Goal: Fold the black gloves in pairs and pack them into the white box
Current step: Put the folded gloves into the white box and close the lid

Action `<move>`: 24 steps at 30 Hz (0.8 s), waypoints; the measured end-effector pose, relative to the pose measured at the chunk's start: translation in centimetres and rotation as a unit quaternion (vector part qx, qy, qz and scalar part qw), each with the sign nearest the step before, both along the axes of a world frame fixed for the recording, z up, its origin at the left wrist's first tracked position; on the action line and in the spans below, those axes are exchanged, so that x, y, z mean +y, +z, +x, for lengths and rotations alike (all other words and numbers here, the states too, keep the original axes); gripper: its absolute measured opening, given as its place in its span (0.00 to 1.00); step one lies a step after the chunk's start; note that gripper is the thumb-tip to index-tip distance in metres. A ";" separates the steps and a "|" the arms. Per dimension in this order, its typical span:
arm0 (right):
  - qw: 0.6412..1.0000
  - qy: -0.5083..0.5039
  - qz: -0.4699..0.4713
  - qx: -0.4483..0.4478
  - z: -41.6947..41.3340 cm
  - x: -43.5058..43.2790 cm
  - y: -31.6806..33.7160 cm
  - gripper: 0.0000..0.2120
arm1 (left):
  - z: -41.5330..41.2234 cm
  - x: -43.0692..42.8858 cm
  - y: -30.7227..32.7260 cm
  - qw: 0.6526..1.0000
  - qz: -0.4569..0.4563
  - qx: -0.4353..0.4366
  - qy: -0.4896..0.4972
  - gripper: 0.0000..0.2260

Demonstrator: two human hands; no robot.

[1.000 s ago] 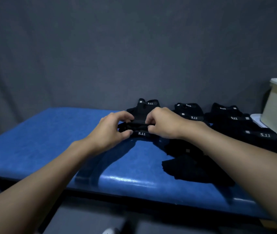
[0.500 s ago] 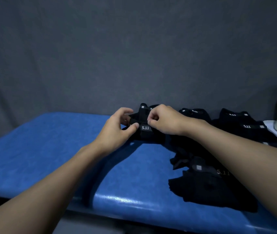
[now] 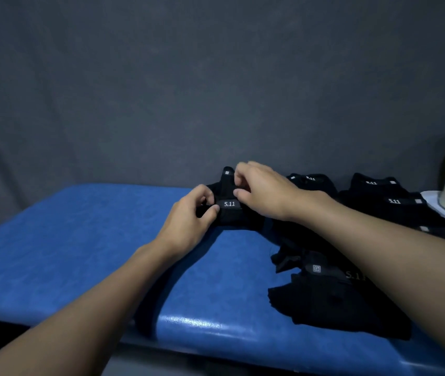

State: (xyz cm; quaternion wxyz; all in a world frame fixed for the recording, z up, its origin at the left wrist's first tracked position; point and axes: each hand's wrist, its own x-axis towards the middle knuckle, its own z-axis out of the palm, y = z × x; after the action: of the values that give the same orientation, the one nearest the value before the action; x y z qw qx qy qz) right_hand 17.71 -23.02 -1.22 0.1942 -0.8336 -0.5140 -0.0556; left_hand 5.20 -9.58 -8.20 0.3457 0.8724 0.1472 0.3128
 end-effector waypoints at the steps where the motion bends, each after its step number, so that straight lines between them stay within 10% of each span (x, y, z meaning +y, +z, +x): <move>1: 0.999 0.021 0.006 -0.029 -0.2 -0.3 0.1 0.05 | 0.1 -0.1 0.0 1.000 0.003 -0.001 0.006 0.07; 8: 0.988 0.050 -0.144 0.024 -0.3 -1.6 -0.3 0.17 | 0.5 -0.3 -0.4 0.997 0.014 0.057 0.043 0.03; 24: 0.984 0.081 -0.153 0.026 -0.1 -1.8 -0.4 0.15 | -0.3 0.0 -0.2 0.993 0.030 0.114 0.025 0.10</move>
State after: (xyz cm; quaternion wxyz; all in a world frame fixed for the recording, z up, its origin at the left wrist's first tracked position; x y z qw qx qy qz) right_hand 17.56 -24.85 -1.57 0.0812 -0.8101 -0.5773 0.0616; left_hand 4.92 -9.62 -8.38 0.2927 0.9081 0.1982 0.2244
